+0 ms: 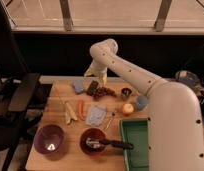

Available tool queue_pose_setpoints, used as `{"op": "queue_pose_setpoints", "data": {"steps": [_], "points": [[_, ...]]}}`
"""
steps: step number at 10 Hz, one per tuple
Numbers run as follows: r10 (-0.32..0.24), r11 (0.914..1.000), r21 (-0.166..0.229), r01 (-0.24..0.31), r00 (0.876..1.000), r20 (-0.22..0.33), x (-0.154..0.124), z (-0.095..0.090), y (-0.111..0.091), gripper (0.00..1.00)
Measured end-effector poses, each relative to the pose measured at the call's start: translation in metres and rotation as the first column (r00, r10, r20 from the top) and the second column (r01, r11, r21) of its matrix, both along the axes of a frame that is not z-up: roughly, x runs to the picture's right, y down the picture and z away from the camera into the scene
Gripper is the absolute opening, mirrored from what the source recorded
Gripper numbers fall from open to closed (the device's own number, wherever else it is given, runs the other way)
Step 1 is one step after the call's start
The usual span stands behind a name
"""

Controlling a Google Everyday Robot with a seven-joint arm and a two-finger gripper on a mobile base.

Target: Place eraser in plastic cup

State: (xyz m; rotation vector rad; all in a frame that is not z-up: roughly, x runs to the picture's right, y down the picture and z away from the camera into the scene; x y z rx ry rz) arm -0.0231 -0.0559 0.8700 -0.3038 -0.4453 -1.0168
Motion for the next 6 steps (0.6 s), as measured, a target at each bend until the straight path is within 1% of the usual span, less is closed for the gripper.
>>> {"op": "queue_pose_setpoints", "data": {"steps": [2, 6], "points": [[0.01, 0.9999, 0.007, -0.01, 1.0, 0.027, 0.002, 0.028, -0.01, 0.74], [0.008, 0.9999, 0.006, -0.009, 0.995, 0.095, -0.009, 0.07, -0.027, 0.74]]}}
